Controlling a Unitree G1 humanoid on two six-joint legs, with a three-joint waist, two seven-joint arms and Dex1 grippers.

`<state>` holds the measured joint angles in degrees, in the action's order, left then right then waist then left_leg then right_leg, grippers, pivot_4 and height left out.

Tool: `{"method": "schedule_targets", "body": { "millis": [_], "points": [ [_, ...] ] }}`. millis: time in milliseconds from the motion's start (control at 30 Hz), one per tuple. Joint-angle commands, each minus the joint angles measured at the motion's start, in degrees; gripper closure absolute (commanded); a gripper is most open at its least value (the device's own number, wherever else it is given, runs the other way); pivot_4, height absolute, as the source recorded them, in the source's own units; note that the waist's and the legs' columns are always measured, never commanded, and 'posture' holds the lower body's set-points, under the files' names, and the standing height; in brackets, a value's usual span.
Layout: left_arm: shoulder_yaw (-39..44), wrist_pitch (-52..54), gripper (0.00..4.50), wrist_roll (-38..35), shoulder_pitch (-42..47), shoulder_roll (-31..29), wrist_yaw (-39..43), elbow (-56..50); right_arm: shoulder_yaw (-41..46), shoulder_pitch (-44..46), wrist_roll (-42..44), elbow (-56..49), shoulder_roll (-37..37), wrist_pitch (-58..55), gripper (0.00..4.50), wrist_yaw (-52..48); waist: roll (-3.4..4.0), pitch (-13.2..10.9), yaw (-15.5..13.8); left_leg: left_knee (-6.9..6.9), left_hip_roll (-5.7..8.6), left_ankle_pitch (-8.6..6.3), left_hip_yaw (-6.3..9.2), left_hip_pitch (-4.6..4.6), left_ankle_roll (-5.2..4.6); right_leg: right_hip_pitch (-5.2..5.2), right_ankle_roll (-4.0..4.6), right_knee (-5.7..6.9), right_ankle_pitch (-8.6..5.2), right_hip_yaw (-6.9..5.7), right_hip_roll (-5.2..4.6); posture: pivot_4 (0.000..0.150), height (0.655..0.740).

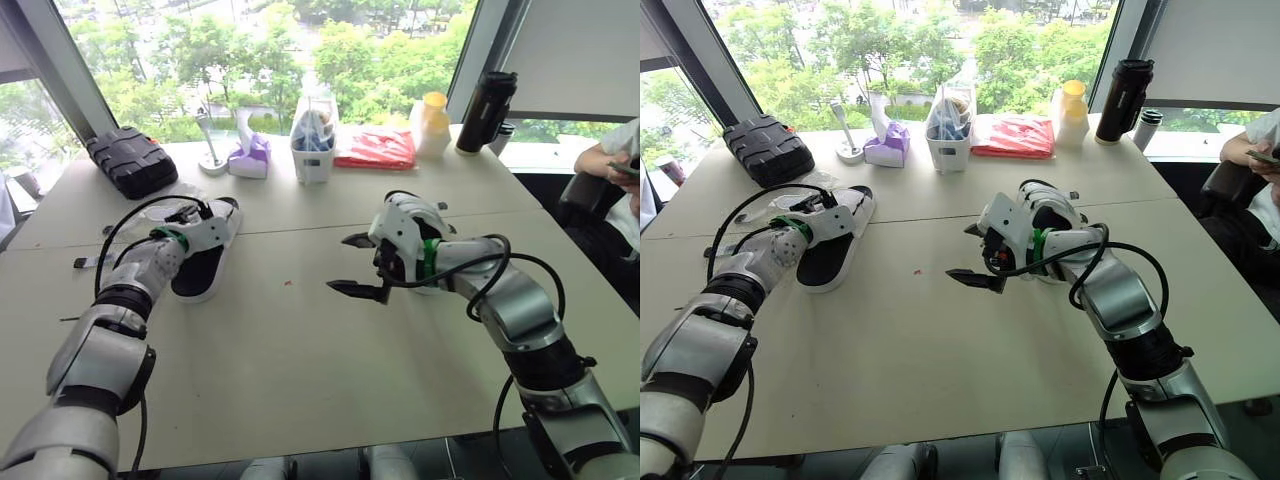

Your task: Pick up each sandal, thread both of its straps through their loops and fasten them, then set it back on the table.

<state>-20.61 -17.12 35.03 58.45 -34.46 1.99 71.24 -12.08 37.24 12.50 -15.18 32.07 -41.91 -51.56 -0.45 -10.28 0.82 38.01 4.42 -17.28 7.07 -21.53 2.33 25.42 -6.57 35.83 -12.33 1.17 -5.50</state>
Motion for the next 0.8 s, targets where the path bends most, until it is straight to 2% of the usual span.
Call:
{"method": "schedule_targets", "body": {
  "millis": [33, 67, 267, 333, 467, 500, 600, 733, 800],
  "points": [
    [-0.9, -0.2, 3.92, 0.8, 1.9, 0.3, -1.6, 2.4, 0.6, 0.4, 0.2, -0.9, 0.1, 1.0, 0.0, 0.9, 0.0, 0.0, -0.1, 0.02, 0.01, 0.0, 0.0, 0.01, 0.0, -0.01, 0.0, 0.03, 0.0, 0.0, -0.01, 0.15, 0.74],
    [-1.2, -0.5, 4.45, 0.8, 1.9, 0.4, -1.6, 2.7, 0.6, 0.3, 0.3, -1.0, 0.2, 1.0, 0.0, 1.1, -0.01, 0.0, -0.1, 0.03, 0.02, -0.01, 0.0, 0.03, -0.03, -0.01, 0.0, 0.07, 0.0, 0.0, -0.02, 0.15, 0.74],
    [0.0, -4.7, 4.45, -1.6, 1.3, 1.1, 1.1, 2.1, 0.9, -0.6, 0.2, -1.1, 1.4, 1.5, 0.0, 1.5, 0.0, 0.0, -0.1, 0.07, 0.03, -0.07, -0.01, 0.07, -0.13, -0.02, 0.0, 0.15, 0.0, 0.02, -0.03, 0.15, 0.74],
    [2.0, -13.4, 4.45, -5.3, -0.1, 0.1, 5.7, -0.7, 1.2, -0.9, 0.4, -1.1, 1.9, 1.8, 0.0, 1.2, 0.0, 0.0, -0.2, 0.08, 0.05, -0.07, -0.01, 0.06, -0.13, -0.02, 0.0, 0.15, 0.0, 0.03, -0.05, 0.15, 0.74],
    [3.4, -29.3, 4.45, -8.8, -2.9, -4.1, 9.3, -8.3, 1.3, -0.9, 0.4, 0.4, 2.8, 3.2, 0.0, 0.5, -0.03, 0.0, -0.2, 0.08, 0.04, 0.07, 0.0, 0.01, 0.11, 0.0, -0.01, 0.09, 0.0, 0.04, -0.1, 0.15, 0.74],
    [3.8, -34.2, 4.45, -12.2, -4.0, -4.3, 14.3, -9.9, 1.4, -0.7, 0.4, 1.0, 3.2, 3.7, 0.0, 0.1, -0.04, 0.0, -0.2, 0.08, 0.04, 0.07, 0.01, 0.0, 0.12, 0.0, 0.0, 0.06, 0.0, 0.04, -0.1, 0.15, 0.74],
    [1.9, -45.8, 4.45, -18.9, -6.5, -5.5, 26.3, -13.9, 1.3, -0.2, 0.2, 2.9, 4.0, 5.1, 0.0, -0.8, -0.04, 0.0, -0.2, 0.08, -0.01, 0.07, 0.0, -0.03, 0.12, 0.02, 0.0, 0.04, 0.0, 0.04, -0.11, 0.15, 0.74],
    [-3.2, -58.5, 4.45, -23.6, -6.6, -8.1, 34.9, -18.1, 1.5, 2.1, -1.6, 9.2, 6.3, 9.6, 0.0, -3.1, -0.06, 0.0, 0.0, 0.08, 0.01, 0.01, -0.02, -0.03, 0.02, 0.02, 0.0, 0.05, 0.0, 0.04, -0.1, 0.15, 0.74],
    [-5.3, -64.0, 4.45, -22.1, -5.4, -8.4, 35.9, -17.2, 1.5, 2.8, -1.9, 10.8, 7.2, 10.9, 0.0, -3.8, -0.06, 0.0, 0.1, 0.08, 0.0, -0.07, -0.08, 0.02, -0.14, 0.01, 0.0, 0.07, 0.0, 0.08, -0.09, 0.15, 0.74]
  ]
}}
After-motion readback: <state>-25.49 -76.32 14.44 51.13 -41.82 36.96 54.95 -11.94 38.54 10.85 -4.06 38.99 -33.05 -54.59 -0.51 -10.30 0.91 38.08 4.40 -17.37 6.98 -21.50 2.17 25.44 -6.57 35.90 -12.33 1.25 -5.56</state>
